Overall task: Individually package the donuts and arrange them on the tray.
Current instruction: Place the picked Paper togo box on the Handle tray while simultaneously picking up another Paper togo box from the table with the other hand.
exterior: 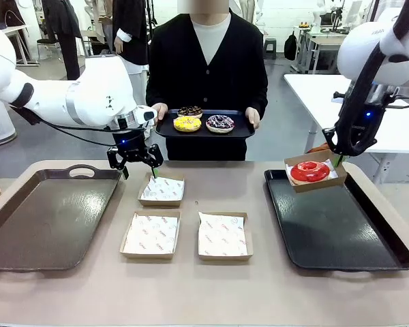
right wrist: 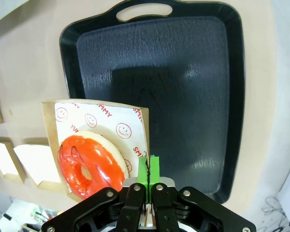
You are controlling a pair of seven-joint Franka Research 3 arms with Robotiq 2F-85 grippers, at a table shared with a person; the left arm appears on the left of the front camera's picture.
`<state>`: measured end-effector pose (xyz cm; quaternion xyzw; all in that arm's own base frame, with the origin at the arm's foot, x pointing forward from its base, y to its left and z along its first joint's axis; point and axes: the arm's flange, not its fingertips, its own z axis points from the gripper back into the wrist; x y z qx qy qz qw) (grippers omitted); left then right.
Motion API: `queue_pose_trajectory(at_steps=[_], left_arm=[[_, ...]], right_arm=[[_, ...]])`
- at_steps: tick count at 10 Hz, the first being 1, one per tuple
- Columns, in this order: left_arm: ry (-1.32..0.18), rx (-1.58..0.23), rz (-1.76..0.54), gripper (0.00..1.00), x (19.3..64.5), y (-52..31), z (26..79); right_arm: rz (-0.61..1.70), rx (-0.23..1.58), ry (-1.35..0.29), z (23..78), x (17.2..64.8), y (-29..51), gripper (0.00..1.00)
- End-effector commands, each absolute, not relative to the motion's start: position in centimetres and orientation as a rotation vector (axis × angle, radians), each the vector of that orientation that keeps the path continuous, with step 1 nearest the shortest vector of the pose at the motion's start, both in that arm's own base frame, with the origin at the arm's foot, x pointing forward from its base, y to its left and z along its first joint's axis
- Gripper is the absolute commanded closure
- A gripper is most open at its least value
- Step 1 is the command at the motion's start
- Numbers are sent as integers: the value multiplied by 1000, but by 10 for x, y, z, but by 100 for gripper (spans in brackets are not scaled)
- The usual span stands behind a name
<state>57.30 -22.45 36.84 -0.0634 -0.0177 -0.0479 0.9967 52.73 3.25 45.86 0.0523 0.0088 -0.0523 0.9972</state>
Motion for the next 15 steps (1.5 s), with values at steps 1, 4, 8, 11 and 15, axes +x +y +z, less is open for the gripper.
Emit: queue_pose_trajectory(at_steps=[1,4,8,11,15], left_arm=[[-33,-102,-69,0,575,-227,362],[-27,-80,-59,0,577,-230,352],[-7,-64,-51,0,584,-233,342],[0,-61,-51,0,588,-236,339],[3,-62,-50,0,591,-235,338]], right_arm=[[-121,72,-16,447,540,41,99],[-91,48,-45,429,559,43,99],[-67,67,1,400,579,47,99],[-67,73,22,389,586,54,99],[-71,81,37,384,592,55,99]])
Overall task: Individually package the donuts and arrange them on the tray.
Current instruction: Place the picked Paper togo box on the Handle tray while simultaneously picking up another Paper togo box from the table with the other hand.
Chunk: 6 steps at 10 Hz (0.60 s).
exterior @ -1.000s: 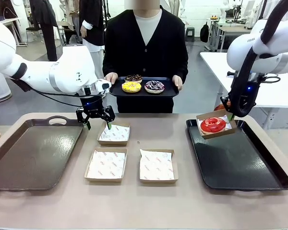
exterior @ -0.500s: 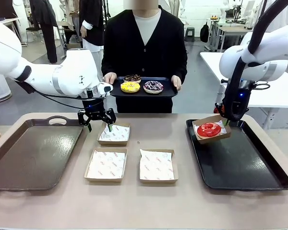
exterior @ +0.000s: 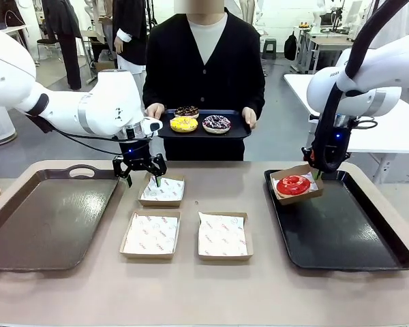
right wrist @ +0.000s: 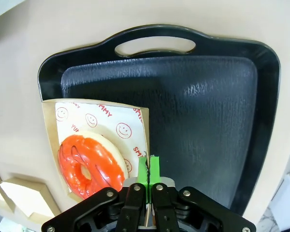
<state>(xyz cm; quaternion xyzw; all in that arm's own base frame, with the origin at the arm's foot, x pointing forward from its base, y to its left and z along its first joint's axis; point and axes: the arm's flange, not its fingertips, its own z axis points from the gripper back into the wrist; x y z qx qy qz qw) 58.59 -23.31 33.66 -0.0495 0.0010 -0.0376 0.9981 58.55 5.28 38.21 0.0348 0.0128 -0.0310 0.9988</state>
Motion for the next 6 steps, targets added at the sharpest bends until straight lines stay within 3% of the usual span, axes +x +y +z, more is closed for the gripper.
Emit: queue_pose_trajectory(at_steps=[1,6], left_arm=[[6,-62,-47,0,591,-235,337],[8,-53,-23,0,595,-233,334]], right_arm=[[-73,83,41,384,592,55,99],[-72,85,46,382,593,56,99]])
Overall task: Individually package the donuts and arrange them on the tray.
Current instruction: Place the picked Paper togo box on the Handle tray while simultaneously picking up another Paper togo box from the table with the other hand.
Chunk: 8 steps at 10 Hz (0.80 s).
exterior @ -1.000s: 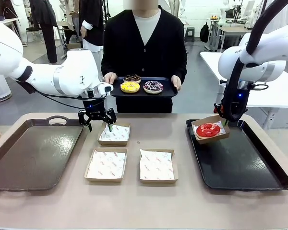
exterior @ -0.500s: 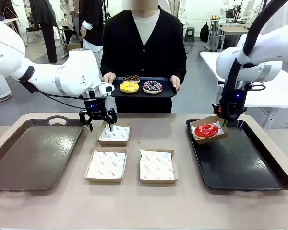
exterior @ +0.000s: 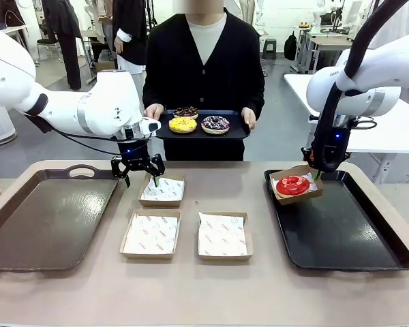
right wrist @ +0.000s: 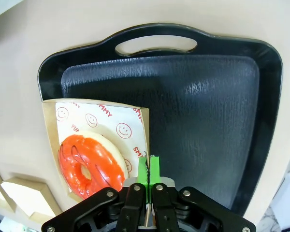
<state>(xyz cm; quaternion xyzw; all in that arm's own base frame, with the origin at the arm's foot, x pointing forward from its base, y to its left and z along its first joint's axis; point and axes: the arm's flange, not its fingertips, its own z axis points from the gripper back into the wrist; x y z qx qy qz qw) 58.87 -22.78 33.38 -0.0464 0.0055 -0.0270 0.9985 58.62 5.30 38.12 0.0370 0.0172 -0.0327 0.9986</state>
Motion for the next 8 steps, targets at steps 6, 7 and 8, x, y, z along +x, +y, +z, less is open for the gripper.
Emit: queue_pose_trajectory(at_steps=[6,7,8], left_arm=[[18,-55,-14,74,596,-232,333],[15,-55,-13,83,595,-232,334],[14,-54,-13,100,595,-231,333]], right_arm=[[-62,97,61,382,590,55,0],[-61,98,61,381,589,56,0],[-62,98,61,381,589,56,0]])
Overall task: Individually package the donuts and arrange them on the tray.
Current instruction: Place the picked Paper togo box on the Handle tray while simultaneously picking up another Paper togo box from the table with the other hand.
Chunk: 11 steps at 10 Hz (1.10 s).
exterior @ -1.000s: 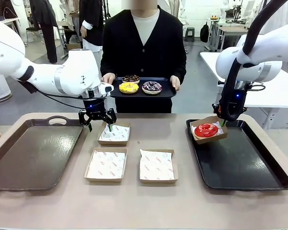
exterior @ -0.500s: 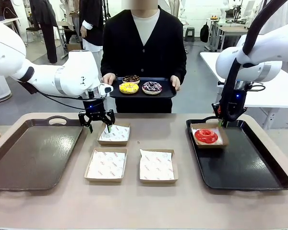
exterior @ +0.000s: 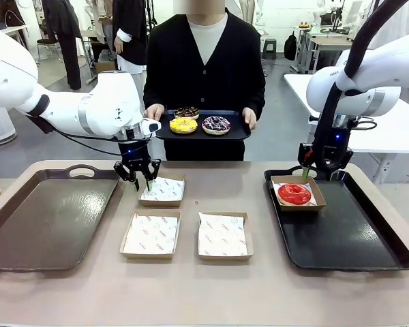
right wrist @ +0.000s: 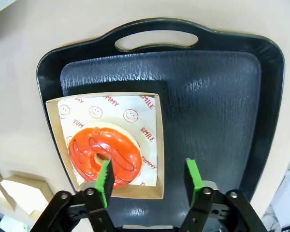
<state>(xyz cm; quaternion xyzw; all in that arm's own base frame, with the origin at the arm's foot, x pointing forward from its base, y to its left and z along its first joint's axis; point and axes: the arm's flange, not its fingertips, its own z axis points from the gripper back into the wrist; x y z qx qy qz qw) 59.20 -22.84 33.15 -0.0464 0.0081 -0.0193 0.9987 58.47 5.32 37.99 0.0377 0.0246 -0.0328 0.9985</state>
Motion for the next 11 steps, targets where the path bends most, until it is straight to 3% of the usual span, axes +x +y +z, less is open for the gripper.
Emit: queue_pose_trajectory(at_steps=[1,8,11], left_arm=[[15,-52,-13,100,595,-231,333],[17,-51,-18,100,595,-232,334],[34,-79,-64,100,583,-233,381]], right_arm=[[-64,100,61,381,589,55,0],[-63,191,41,399,572,41,0],[-28,502,43,450,526,-10,0]])
